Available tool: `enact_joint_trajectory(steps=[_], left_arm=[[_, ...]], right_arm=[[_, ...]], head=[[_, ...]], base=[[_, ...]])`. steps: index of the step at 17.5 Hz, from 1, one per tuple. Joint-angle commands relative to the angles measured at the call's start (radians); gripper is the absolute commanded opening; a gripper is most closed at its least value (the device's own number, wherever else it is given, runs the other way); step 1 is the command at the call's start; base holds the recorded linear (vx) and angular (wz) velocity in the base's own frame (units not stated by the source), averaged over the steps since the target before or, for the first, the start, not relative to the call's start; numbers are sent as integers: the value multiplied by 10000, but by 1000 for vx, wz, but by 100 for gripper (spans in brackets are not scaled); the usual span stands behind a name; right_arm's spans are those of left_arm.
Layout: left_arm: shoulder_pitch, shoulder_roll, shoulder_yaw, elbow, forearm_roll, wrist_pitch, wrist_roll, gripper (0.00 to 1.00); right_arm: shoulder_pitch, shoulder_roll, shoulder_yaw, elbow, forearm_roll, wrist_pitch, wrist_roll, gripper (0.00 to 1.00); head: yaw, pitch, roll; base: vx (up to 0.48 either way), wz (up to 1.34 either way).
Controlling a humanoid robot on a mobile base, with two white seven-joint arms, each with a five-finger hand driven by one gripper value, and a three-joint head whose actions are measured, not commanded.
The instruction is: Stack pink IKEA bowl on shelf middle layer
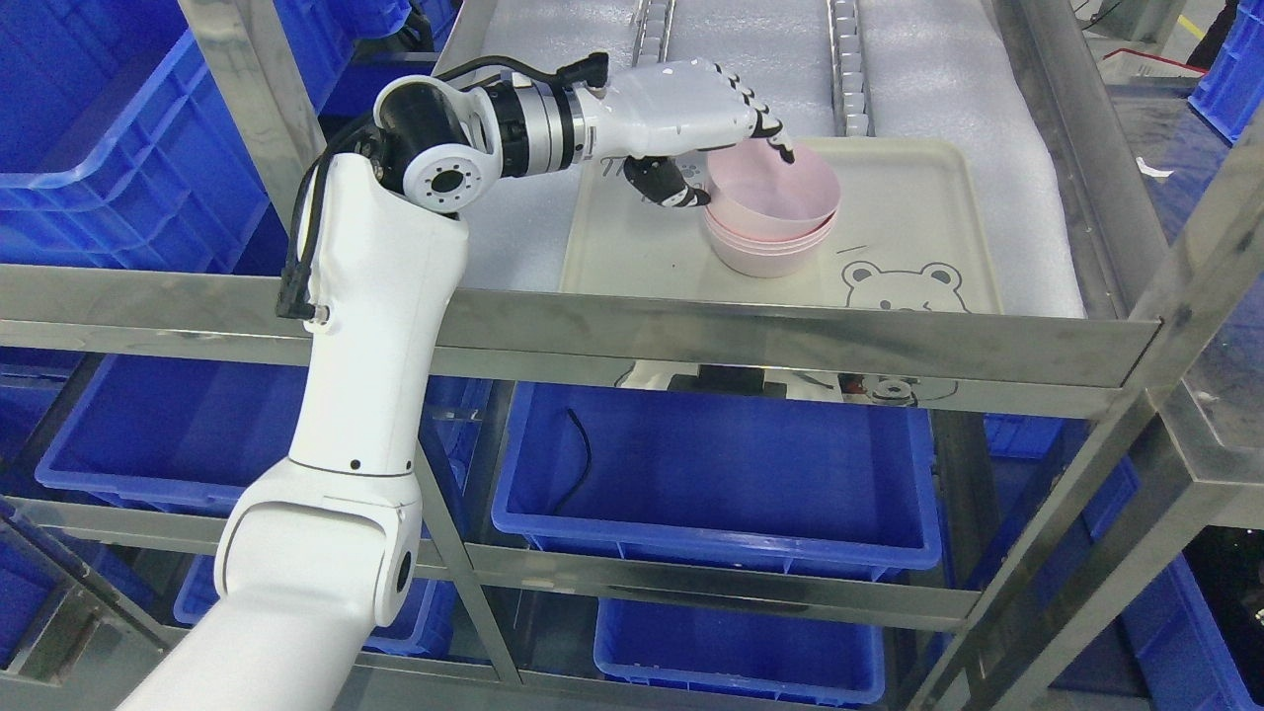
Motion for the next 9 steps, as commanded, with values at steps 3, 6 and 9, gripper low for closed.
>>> enact_joint_trajectory(steps=[3, 6, 9], left_arm=[[-118, 153, 1198, -172, 2157, -1, 722, 83], [20, 153, 725, -1429, 2854, -1, 953, 83], [1379, 153, -1156, -2580, 3144, -1, 1091, 85]], right_arm=[[31, -175, 0, -175, 0, -6, -6, 100], [31, -175, 0, -175, 0, -6, -6, 100], [31, -175, 0, -175, 0, -6, -6, 100]], head=[[0, 0, 0], [0, -1, 0], [0, 0, 0]], base=[[-22, 0], [-47, -1], [-66, -62]])
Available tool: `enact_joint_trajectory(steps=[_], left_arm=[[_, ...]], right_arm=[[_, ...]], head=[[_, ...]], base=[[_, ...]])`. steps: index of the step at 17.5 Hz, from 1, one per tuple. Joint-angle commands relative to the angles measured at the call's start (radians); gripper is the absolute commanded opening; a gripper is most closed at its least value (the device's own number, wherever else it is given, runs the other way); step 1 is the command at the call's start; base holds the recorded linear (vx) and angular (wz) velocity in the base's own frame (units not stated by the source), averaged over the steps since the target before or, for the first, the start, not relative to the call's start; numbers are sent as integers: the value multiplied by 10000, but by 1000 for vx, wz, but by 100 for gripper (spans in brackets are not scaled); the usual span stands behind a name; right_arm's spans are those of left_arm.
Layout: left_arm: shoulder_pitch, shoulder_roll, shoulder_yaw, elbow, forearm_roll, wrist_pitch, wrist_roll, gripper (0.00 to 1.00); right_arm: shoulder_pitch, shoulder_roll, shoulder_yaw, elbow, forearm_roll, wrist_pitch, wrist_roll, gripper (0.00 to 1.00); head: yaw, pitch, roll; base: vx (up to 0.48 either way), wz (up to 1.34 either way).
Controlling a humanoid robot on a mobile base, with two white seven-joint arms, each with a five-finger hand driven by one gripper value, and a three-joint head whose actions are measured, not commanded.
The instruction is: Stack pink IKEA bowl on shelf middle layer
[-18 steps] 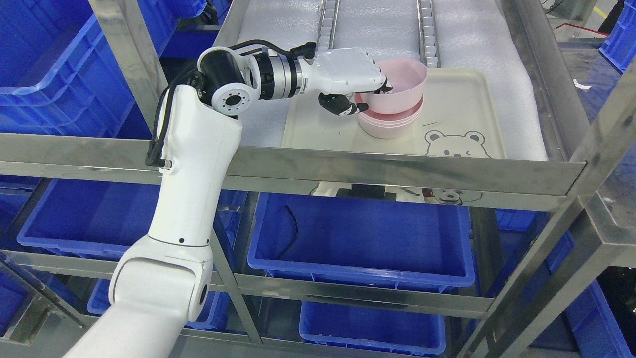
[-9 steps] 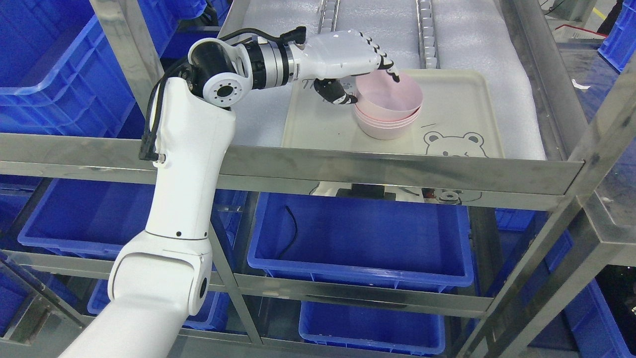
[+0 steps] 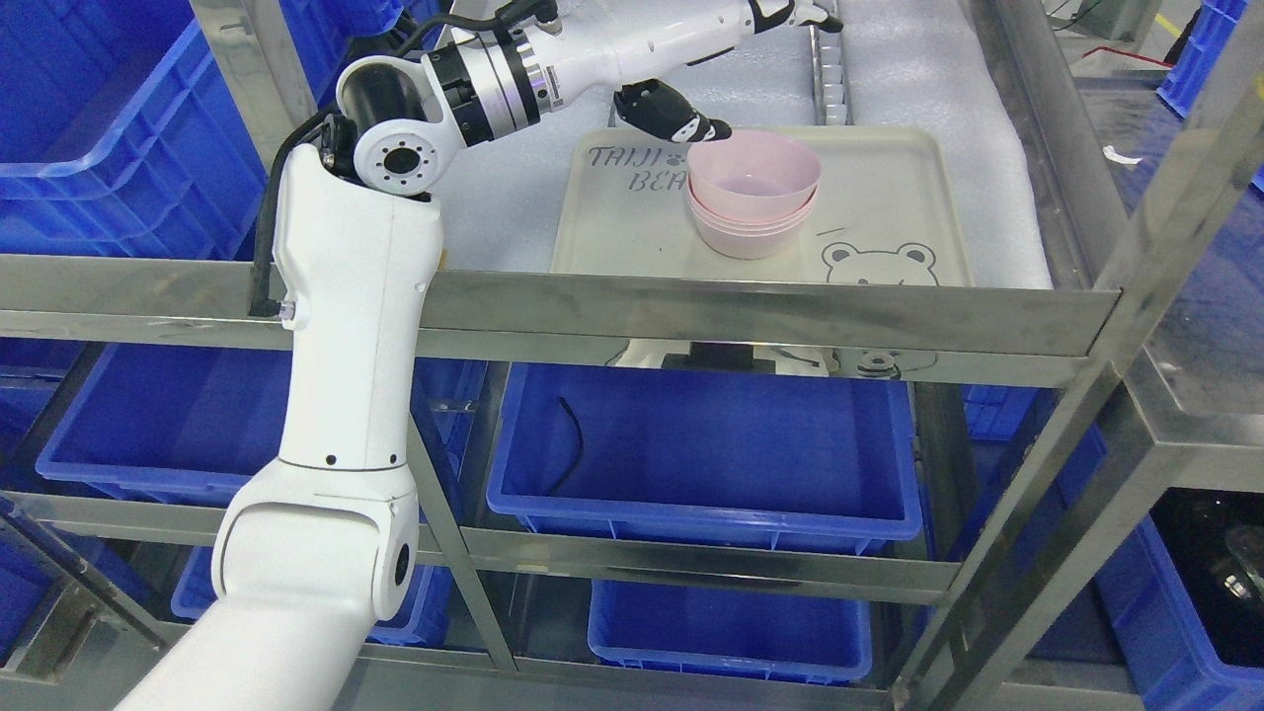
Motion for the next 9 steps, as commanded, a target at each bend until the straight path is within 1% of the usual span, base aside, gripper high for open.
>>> enact_joint_trajectory(steps=[1, 3, 5, 9], left_arm=[[1785, 164, -2149, -2026, 994, -2, 149, 86], [2920, 164, -2888, -2179, 994, -2, 271, 86], [4267, 164, -3227, -2562, 994, -2, 471, 88], [7031, 164, -2815, -2748, 1009, -2, 487, 88]], right_arm=[[31, -175, 0, -174, 0, -6, -6, 100], [31, -175, 0, -174, 0, -6, -6, 100], [31, -175, 0, -174, 0, -6, -6, 100], [31, -175, 0, -174, 0, -6, -6, 100]], head=[[0, 0, 0], [0, 0, 0], [0, 0, 0], [0, 0, 0]], base=[[-96, -175], [-91, -172], [-100, -141], [-138, 50]])
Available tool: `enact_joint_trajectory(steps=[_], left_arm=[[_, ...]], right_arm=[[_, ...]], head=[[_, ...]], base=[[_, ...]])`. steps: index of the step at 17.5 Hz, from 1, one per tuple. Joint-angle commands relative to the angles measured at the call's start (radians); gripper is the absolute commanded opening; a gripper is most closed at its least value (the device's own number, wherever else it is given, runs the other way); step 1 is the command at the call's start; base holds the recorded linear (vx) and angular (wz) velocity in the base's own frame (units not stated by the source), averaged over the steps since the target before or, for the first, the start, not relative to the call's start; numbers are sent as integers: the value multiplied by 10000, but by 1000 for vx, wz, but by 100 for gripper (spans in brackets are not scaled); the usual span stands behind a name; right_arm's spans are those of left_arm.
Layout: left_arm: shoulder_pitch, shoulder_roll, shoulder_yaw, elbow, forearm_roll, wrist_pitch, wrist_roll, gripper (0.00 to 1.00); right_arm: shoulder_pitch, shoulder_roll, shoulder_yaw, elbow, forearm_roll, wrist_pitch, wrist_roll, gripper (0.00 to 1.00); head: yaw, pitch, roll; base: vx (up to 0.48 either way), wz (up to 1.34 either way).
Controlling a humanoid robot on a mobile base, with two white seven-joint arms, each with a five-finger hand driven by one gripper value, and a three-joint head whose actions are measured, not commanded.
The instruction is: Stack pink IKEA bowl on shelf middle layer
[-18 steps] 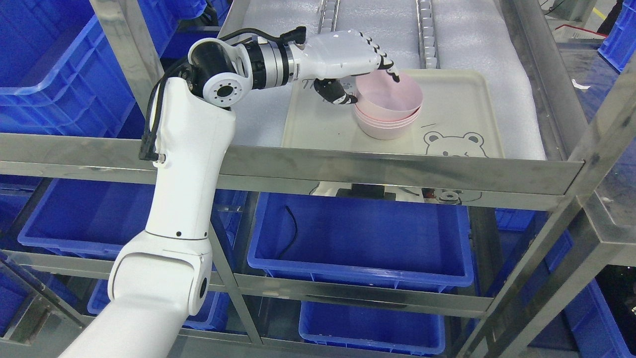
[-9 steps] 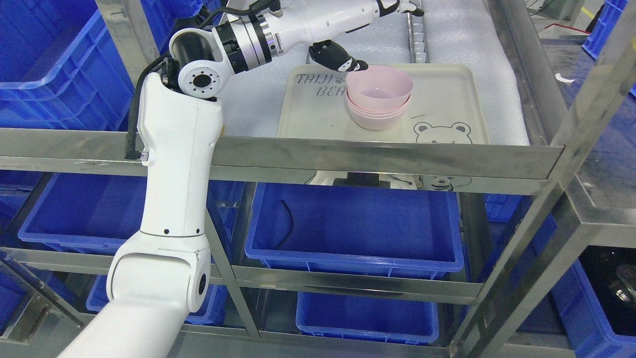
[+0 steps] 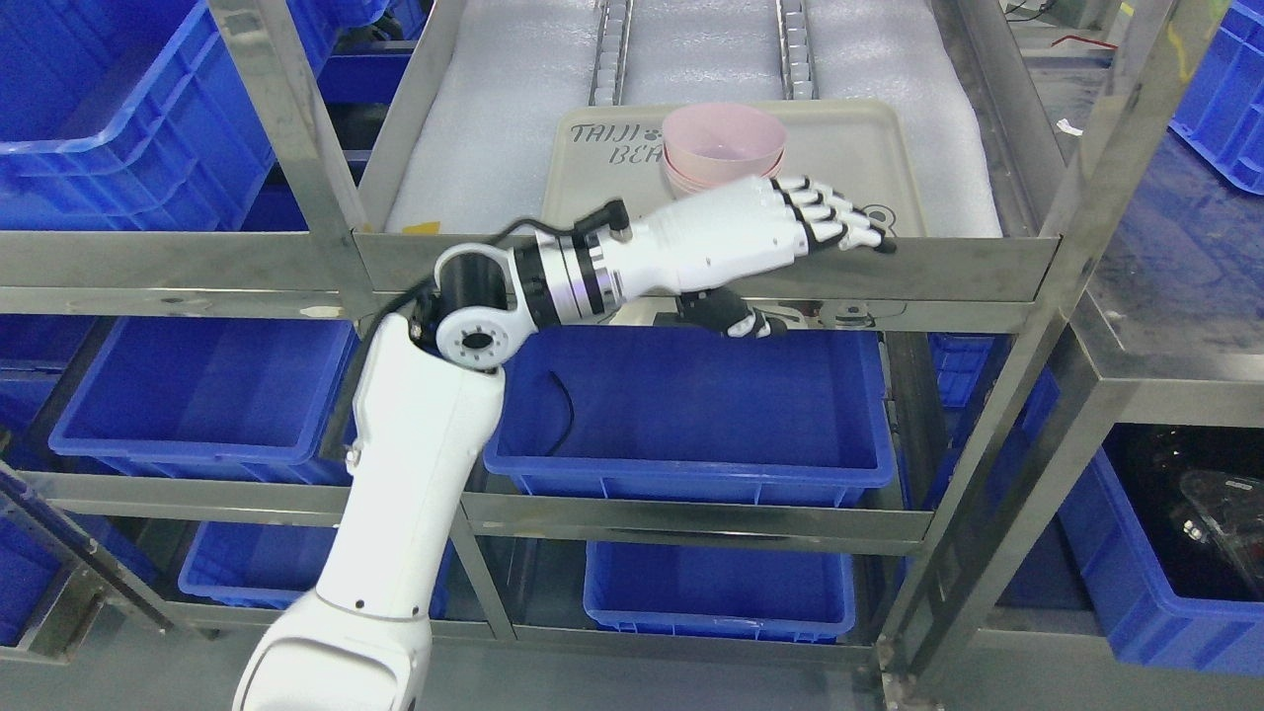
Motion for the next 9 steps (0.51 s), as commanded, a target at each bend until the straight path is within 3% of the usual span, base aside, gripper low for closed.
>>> enact_joint_trajectory(steps=[1, 4, 9], left_arm=[[3901, 171, -880, -1206, 173, -2, 53, 88], [5439, 171, 252, -214, 645, -2, 586, 89], [6133, 171, 1405, 1905, 2593, -2, 2885, 93]], right_arm=[[29, -175, 0, -175, 0, -6, -3, 100], [29, -175, 0, -175, 0, -6, -3, 100], [29, -175, 0, -175, 0, -6, -3, 100]], head=[[0, 0, 0], [0, 0, 0], [0, 0, 0]], base=[[-179, 83], [-173, 88], [-105, 17]])
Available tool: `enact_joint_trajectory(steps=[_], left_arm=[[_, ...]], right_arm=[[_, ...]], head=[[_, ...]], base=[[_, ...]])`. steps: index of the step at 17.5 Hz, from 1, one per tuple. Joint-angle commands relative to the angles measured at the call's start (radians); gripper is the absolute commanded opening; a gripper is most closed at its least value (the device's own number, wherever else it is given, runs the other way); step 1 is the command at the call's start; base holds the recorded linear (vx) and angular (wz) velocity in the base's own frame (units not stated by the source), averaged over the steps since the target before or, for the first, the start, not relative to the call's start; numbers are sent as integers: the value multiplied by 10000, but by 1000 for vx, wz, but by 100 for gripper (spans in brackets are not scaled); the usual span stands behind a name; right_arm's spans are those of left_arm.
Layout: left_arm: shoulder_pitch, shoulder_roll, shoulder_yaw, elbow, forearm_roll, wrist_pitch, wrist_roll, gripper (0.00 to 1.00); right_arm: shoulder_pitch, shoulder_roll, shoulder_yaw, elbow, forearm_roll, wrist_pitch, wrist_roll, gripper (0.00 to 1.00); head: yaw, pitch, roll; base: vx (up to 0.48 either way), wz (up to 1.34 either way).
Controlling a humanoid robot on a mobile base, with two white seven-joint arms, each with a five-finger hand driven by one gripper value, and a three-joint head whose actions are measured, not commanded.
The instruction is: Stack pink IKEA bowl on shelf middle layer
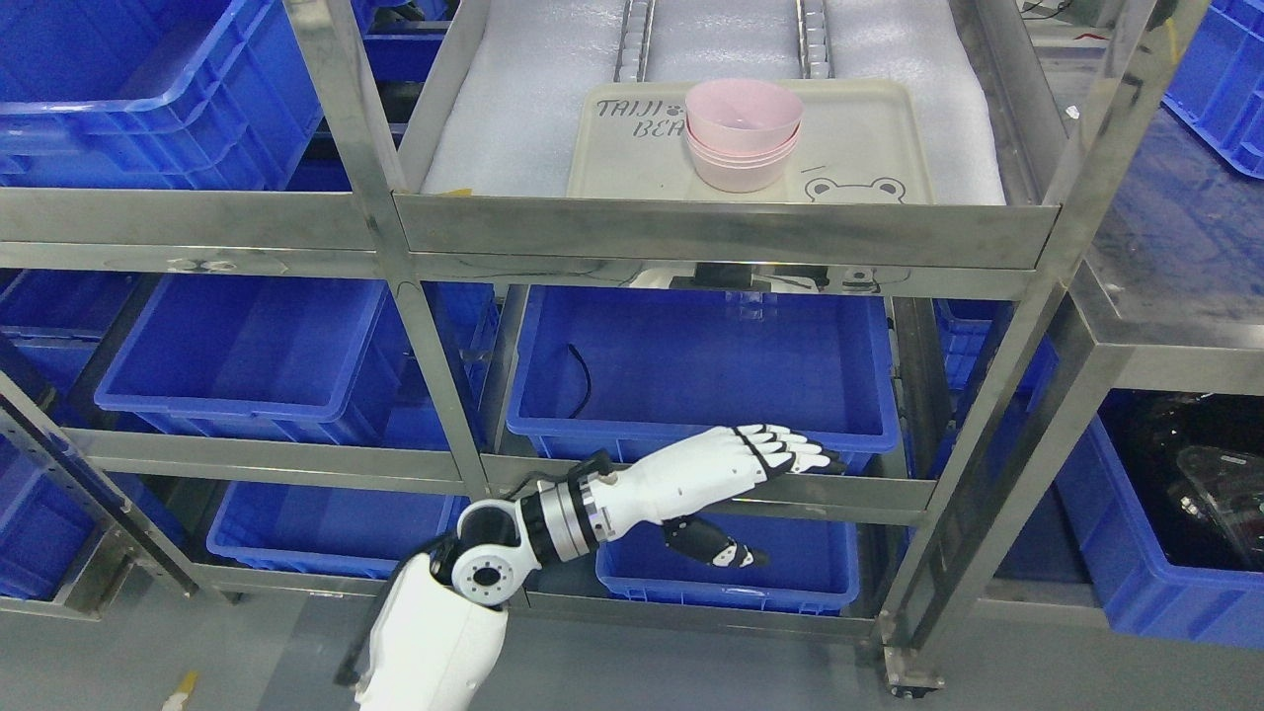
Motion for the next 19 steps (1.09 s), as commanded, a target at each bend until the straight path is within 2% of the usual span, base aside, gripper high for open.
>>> enact_joint_trajectory(steps=[1, 2, 3, 7, 9, 11, 15, 19], left_arm=[[1703, 174, 1485, 1856, 1939, -1, 1747, 93], [1764, 174, 1807, 1858, 2824, 4, 2268, 93], [1825, 174, 2007, 1812, 3668, 910, 2653, 91], [1826, 174, 2714, 588, 5236, 4483, 3102, 92], [1704, 174, 2898, -377, 5638, 6402, 3102, 97], [1673, 174, 2823, -887, 5686, 6717, 3148, 100], [1442, 174, 2180, -1072, 5686, 6824, 4205, 100], [1504, 174, 2010, -1195, 5686, 6825, 4176, 100]], right_arm=[[29, -175, 0, -175, 0, -6, -5, 100], [29, -175, 0, -175, 0, -6, -5, 100], [29, -175, 0, -175, 0, -6, -5, 100], [29, -175, 0, -175, 0, -6, -5, 100], [44, -175, 0, -175, 0, -6, -5, 100], [44, -175, 0, -175, 0, -6, -5, 100], [44, -175, 0, -175, 0, -6, -5, 100], [29, -175, 0, -175, 0, -6, -5, 100]], head=[[0, 0, 0], [0, 0, 0], [0, 0, 0], [0, 0, 0], [0, 0, 0], [0, 0, 0], [0, 0, 0], [0, 0, 0]], base=[[-39, 0], [-33, -19], [-33, -19], [-6, -3], [0, 42], [0, 0], [0, 0], [0, 0]])
